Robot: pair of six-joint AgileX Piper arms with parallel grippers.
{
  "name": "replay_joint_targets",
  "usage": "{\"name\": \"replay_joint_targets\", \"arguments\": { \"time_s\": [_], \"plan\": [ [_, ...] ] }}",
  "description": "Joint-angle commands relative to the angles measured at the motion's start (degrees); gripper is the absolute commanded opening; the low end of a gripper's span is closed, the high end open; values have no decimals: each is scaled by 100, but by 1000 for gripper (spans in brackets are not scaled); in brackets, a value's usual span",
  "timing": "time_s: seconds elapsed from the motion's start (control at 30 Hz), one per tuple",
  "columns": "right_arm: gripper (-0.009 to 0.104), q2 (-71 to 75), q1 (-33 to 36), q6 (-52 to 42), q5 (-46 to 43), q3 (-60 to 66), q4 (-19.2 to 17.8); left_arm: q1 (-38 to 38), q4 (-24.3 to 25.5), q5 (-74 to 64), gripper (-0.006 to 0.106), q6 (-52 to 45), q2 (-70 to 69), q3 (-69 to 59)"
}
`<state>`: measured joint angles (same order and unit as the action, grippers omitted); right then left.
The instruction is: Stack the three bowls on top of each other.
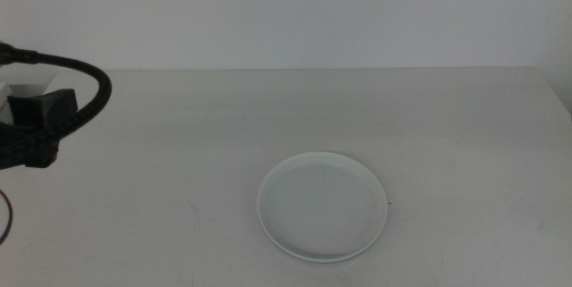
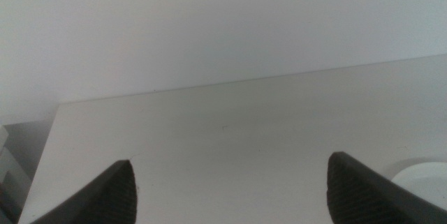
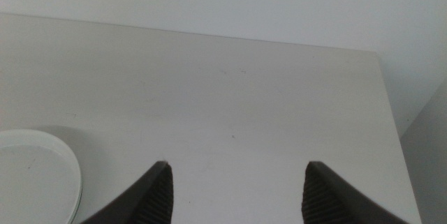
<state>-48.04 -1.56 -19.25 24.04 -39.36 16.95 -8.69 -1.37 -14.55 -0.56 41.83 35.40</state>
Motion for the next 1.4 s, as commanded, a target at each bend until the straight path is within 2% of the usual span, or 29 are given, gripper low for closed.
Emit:
{"name": "replay_joint_targets", "arguments": {
  "time_s": [0.0, 0.13, 0.3, 0.53, 0.63, 0.83, 1.0, 1.17, 1.37],
  "plan": [
    [48, 50, -37, -87, -407, -146, 32, 7, -36, 442, 105, 56, -92, 166],
    [48, 50, -37, -87, -407, -133, 26, 7, -36, 442, 105, 56, -294, 166],
    [48, 346, -37, -87, -628, 225, -197, 7, -36, 481, 105, 56, -695, -106],
    [48, 1423, -37, -87, -1826, 1515, -216, 7, -49, 715, 105, 56, -1863, -1639],
    [48, 1941, -37, -87, -2065, 2135, -233, 7, -49, 703, 105, 56, -2497, -2404],
    [48, 3033, -37, -87, -2035, 3134, -233, 7, -49, 703, 105, 56, -3644, -3448],
    [48, 3985, -37, -87, -1847, 3669, -323, 37, -212, 456, 105, 56, -4371, -3691],
    [48, 4631, -37, -87, -1540, 3999, -513, 436, -590, 524, 105, 56, -4346, -3691],
    [48, 5003, -37, -87, -1045, 4061, -812, 837, -593, 490, 105, 56, -4346, -3691]
  ]
}}
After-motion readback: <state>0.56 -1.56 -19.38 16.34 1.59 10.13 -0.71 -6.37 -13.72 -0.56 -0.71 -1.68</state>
